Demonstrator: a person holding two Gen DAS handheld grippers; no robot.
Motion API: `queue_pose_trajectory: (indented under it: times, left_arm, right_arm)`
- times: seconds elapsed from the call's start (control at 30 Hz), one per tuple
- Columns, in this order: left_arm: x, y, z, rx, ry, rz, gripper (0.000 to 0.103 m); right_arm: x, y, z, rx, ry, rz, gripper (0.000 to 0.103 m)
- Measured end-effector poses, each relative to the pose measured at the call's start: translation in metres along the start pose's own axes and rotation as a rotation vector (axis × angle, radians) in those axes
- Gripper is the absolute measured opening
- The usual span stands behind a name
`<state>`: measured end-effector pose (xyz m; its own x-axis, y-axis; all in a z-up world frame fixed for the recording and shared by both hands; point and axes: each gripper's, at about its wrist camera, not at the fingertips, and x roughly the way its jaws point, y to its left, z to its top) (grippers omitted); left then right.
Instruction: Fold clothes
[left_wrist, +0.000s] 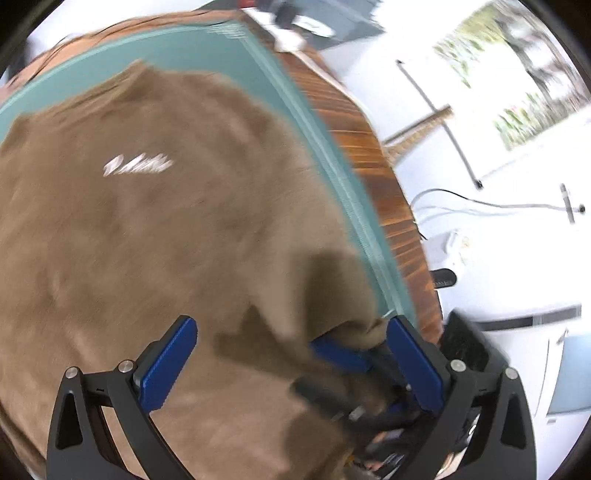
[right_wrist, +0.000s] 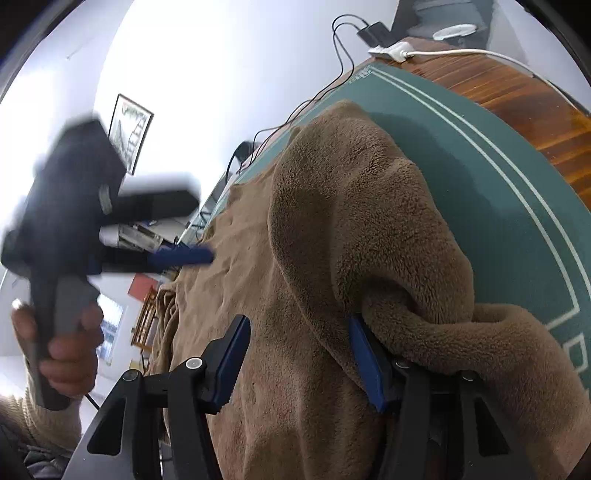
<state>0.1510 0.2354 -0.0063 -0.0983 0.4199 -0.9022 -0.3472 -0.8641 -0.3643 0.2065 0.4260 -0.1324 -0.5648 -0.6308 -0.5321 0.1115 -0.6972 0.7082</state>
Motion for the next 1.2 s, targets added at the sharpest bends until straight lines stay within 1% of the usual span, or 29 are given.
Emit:
queue_pose_trajectory:
  times: [0.07, 0.13, 0.17, 0.2, 0.23, 0.33, 0.43, 0.47, 0.5, 0.53, 0.57, 0.63, 0.73, 0.83, 0.9, 1.07, 1.2]
  left_arm:
    - [0.017, 0.001, 0.010, 0.036, 0.031, 0.015, 0.103]
    - [0.046, -0.010, 0.016, 0.049, 0.080, 0.051, 0.103]
    - [0.062, -0.017, 0.019, 0.053, 0.106, 0.071, 0.103]
    - [0.079, -0.022, 0.029, 0.052, 0.126, 0.086, 0.103]
    - [0.088, -0.017, 0.035, 0.046, 0.144, 0.098, 0.103]
    - [0.091, -0.005, 0.034, 0.035, 0.158, 0.099, 0.103]
    - [0.092, 0.004, 0.032, 0.024, 0.166, 0.094, 0.103]
    - [0.093, 0.007, 0.031, 0.021, 0.168, 0.093, 0.103]
    - [0.093, 0.008, 0.031, 0.023, 0.168, 0.095, 0.103]
    - [0.092, 0.008, 0.030, 0.028, 0.166, 0.098, 0.103]
    - [0.091, 0.009, 0.029, 0.032, 0.163, 0.101, 0.103]
    - [0.088, 0.011, 0.026, 0.033, 0.158, 0.104, 0.103]
    - [0.082, 0.019, 0.022, 0.023, 0.152, 0.105, 0.103]
    - [0.076, 0.027, 0.018, 0.010, 0.148, 0.106, 0.103]
    - [0.071, 0.034, 0.015, -0.003, 0.148, 0.111, 0.103]
    - [0.060, 0.050, 0.006, -0.020, 0.138, 0.121, 0.103]
    - [0.054, 0.059, -0.002, -0.004, 0.124, 0.139, 0.103]
  right_arm:
    - [-0.001, 0.001, -0.003, 0.019, -0.005, 0.000, 0.057]
    - [-0.005, 0.002, -0.005, 0.032, 0.004, -0.005, 0.057]
    - [-0.010, 0.004, -0.007, 0.033, 0.008, -0.018, 0.057]
    - [-0.015, 0.006, -0.008, 0.032, 0.012, -0.033, 0.057]
    - [-0.024, 0.009, -0.011, 0.021, 0.003, -0.057, 0.058]
    - [-0.066, 0.019, -0.024, -0.048, -0.056, -0.191, 0.058]
    - [-0.116, 0.014, -0.045, -0.094, -0.089, -0.423, 0.057]
    - [-0.136, 0.004, -0.051, -0.097, -0.084, -0.507, 0.057]
    - [-0.151, -0.004, -0.058, -0.103, -0.066, -0.569, 0.056]
    - [-0.164, -0.012, -0.065, -0.110, -0.045, -0.624, 0.050]
    - [-0.166, -0.013, -0.070, -0.116, -0.026, -0.655, 0.048]
    - [-0.172, -0.019, -0.078, -0.126, 0.011, -0.692, 0.047]
    - [-0.169, -0.022, -0.084, -0.125, 0.030, -0.691, 0.047]
    - [-0.157, -0.019, -0.081, -0.152, 0.029, -0.690, 0.047]
    - [-0.152, -0.018, -0.080, -0.180, 0.026, -0.674, 0.047]
    - [-0.135, -0.015, -0.072, -0.233, 0.042, -0.663, 0.047]
    - [-0.134, -0.011, -0.067, -0.228, 0.024, -0.621, 0.047]
